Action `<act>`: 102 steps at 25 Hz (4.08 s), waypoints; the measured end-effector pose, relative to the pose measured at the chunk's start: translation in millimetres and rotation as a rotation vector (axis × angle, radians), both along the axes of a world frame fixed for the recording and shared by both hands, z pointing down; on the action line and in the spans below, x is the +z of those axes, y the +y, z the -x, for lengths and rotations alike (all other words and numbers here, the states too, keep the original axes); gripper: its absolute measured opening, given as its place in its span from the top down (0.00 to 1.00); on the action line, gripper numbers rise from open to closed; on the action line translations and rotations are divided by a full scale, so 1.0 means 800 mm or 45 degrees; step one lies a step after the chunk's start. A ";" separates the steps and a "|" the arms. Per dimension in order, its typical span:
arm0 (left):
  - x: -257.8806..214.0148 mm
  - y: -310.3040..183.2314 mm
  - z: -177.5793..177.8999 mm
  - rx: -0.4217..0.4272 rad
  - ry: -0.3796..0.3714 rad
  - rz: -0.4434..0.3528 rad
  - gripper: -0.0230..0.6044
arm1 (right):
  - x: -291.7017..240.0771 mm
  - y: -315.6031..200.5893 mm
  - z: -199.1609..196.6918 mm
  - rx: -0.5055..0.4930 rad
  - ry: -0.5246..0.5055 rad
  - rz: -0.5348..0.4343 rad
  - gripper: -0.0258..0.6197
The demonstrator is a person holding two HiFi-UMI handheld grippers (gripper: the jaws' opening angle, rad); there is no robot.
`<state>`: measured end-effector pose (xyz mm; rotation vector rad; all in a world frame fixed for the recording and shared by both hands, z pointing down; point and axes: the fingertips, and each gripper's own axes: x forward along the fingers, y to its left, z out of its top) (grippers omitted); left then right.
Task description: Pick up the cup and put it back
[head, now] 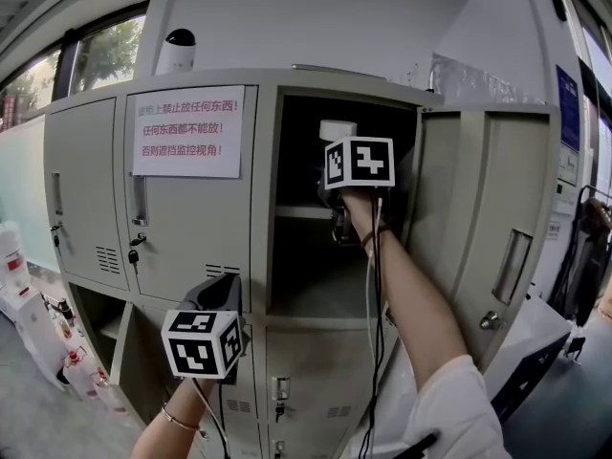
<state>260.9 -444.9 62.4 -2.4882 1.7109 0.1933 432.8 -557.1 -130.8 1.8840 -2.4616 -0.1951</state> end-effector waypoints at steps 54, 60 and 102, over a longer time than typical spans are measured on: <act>0.042 0.017 -0.005 0.049 0.043 0.066 0.94 | 0.014 0.015 -0.023 0.115 -0.085 -0.008 0.32; 0.058 0.034 -0.014 0.069 0.088 0.077 0.94 | 0.030 0.055 -0.026 0.097 -0.101 -0.044 0.35; 0.214 0.160 -0.101 0.048 0.026 0.179 0.94 | 0.438 0.286 -0.076 0.054 -0.023 0.051 0.88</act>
